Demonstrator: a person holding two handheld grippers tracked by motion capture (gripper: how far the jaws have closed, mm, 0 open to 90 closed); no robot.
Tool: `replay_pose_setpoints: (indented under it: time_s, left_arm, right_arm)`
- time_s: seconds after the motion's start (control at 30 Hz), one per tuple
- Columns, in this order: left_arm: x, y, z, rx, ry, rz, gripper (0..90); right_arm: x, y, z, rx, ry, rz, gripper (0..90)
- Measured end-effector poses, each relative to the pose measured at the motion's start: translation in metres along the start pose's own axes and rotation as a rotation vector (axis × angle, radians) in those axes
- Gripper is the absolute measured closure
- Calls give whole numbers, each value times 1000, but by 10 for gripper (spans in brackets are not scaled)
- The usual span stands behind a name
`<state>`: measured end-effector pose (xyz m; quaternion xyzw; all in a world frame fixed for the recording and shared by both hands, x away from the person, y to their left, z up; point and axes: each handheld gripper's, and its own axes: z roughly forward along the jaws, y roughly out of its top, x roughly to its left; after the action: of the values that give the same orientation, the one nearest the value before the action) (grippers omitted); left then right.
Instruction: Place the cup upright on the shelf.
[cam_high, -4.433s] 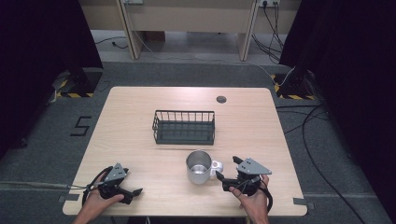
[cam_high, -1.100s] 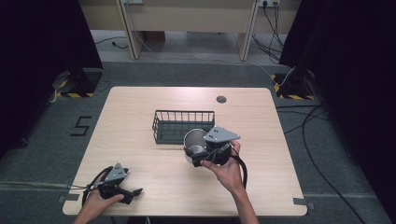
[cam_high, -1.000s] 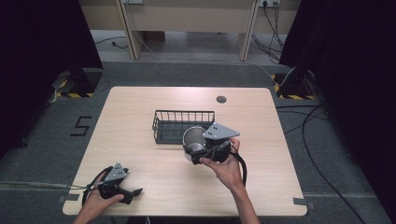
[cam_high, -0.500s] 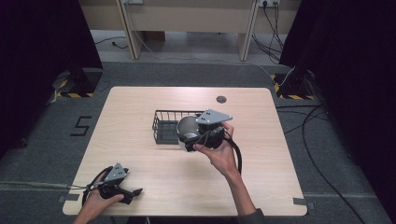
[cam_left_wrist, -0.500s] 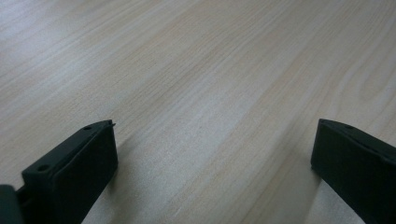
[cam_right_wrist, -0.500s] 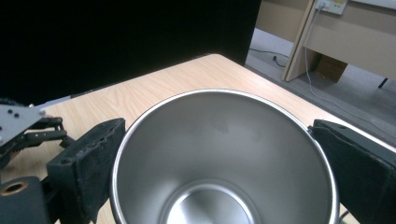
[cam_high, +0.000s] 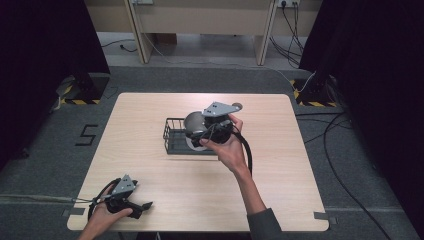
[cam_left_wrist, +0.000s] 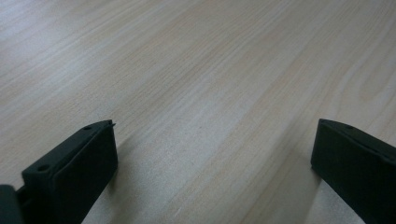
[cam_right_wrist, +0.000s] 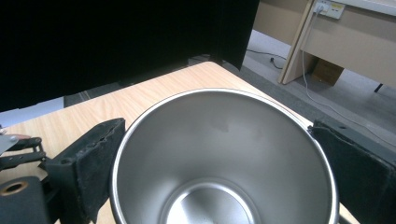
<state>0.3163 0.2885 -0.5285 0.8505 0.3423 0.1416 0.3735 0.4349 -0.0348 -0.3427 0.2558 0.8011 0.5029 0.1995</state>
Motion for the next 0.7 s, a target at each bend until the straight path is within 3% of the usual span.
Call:
replay_pose_setpoints:
  time_s: [0.37,0.7]
  left_arm:
    - [0,0,0,0,1,1,0]
    - [0,0,0,0,0,1,0]
  right_arm:
    - [-12,13,22,24,-16,10,63]
    - [-26,13,41,33,-42,35,63]
